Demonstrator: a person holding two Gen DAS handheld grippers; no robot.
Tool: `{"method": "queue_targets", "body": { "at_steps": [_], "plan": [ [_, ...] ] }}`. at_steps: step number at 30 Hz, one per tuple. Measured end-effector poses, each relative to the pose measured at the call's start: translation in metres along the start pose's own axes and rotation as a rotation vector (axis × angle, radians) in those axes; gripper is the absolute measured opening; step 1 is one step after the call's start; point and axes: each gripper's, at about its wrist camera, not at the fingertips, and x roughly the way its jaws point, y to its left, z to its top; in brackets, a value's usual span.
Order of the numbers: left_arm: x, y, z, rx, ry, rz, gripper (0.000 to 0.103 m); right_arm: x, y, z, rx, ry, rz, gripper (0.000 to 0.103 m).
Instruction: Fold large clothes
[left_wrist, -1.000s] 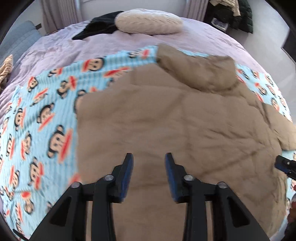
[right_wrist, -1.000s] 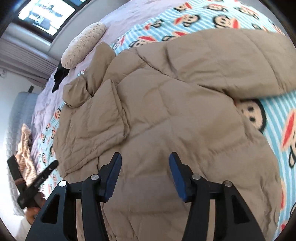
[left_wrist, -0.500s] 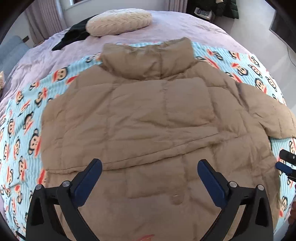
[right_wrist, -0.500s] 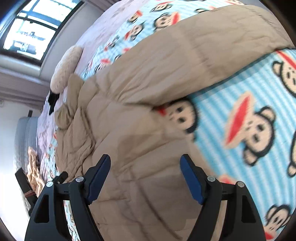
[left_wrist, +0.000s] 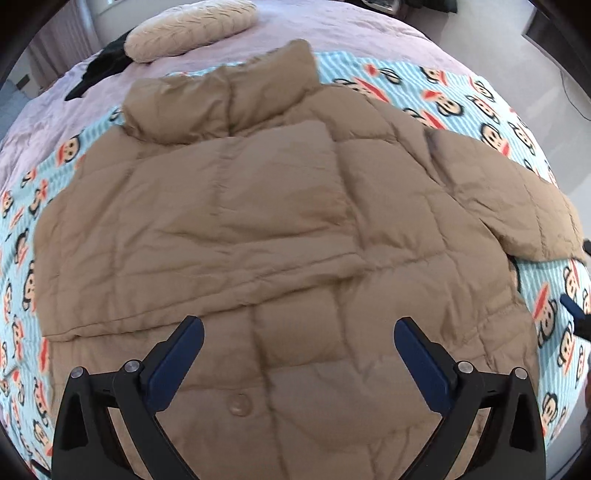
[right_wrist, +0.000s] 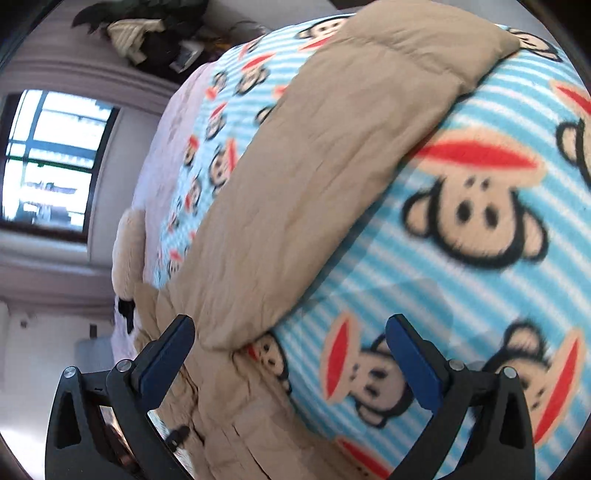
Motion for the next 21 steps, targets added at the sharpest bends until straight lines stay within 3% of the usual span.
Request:
{"method": "queue_targets", "body": {
  "at_steps": [8, 11, 12, 13, 14, 15, 17, 21],
  "plan": [
    [-0.014, -0.019, 0.003, 0.015, -0.035, -0.013, 0.103, -0.001, -0.028, 0.057, 0.197, -0.128, 0.168, 0.101],
    [-0.019, -0.019, 0.005, 0.005, -0.046, -0.017, 0.103, 0.005, -0.042, 0.073, 0.309, -0.138, 0.241, 0.079],
    [-0.021, -0.018, 0.005, 0.0, -0.048, -0.017, 0.103, 0.01, -0.047, 0.078, 0.355, -0.132, 0.266, 0.066],
    [-0.022, -0.017, 0.005, -0.006, -0.052, -0.017, 0.103, 0.014, -0.051, 0.082, 0.396, -0.126, 0.287, 0.046],
    [-0.024, -0.017, 0.005, -0.012, -0.055, -0.015, 0.103, 0.02, -0.054, 0.083, 0.432, -0.118, 0.308, 0.033],
    [-0.025, -0.015, 0.005, -0.019, -0.061, -0.01, 0.103, 0.024, -0.056, 0.084, 0.46, -0.111, 0.335, 0.009],
    [-0.029, -0.011, 0.004, -0.03, -0.072, 0.007, 0.103, 0.033, -0.051, 0.085, 0.48, -0.11, 0.364, 0.007],
    [-0.035, 0.006, 0.003, -0.062, -0.085, 0.022, 0.103, 0.03, -0.009, 0.087, 0.321, -0.078, 0.433, 0.006]
  ]
}}
